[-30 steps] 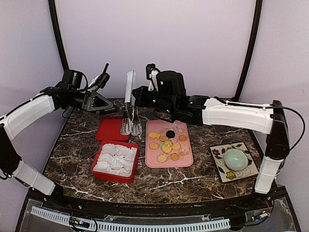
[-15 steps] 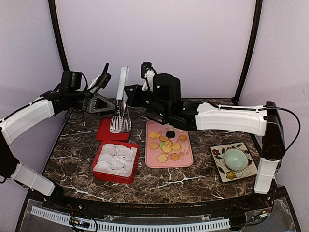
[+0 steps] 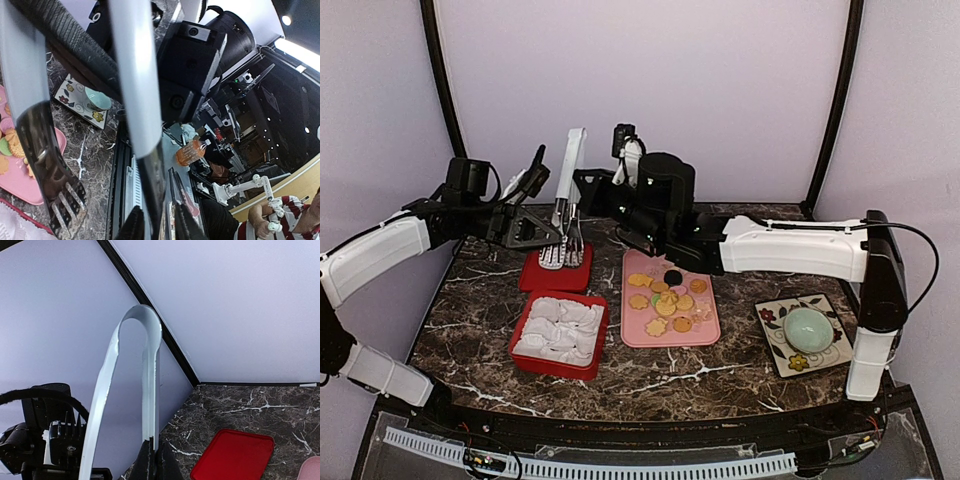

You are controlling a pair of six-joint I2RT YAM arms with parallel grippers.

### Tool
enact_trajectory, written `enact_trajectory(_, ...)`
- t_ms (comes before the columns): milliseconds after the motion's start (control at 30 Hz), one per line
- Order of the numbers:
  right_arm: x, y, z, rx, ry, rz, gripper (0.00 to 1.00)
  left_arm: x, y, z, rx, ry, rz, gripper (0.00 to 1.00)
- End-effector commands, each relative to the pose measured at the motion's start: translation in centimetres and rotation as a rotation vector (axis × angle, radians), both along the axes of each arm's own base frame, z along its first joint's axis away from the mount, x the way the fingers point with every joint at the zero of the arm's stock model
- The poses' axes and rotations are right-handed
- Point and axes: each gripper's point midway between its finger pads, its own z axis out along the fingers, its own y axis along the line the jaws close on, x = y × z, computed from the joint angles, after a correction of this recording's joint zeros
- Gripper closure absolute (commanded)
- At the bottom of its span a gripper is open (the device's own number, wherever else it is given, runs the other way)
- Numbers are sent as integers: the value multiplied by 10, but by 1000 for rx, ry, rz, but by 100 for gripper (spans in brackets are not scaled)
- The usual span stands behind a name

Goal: Pack the cookies

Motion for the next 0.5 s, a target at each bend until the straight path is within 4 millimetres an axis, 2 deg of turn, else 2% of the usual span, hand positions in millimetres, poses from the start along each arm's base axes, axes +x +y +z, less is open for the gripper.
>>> enact_trajectory(0, -12, -3, 34, 108, -56, 20, 100, -14, 3, 16, -40, -37, -39, 85)
enact_trajectory(267, -24, -12, 40, 131, -67, 67, 100, -18, 5, 9, -16, -63, -23, 100)
enact_trajectory(300, -26, -11, 40, 120, -71, 101, 93, -19, 6, 10, -11, -73, -21, 100)
enact_trajectory(333, -30, -9, 38, 105, -69, 152, 80, -19, 6, 9, -4, -90, -18, 100)
enact_trajectory(433, -42, -6, 25, 65, -31, 376, 30, -19, 8, 11, 19, -163, -6, 100)
enact_trajectory(467, -48, -8, 20, 61, -13, 453, 18, -20, 8, 10, 28, -176, -5, 100)
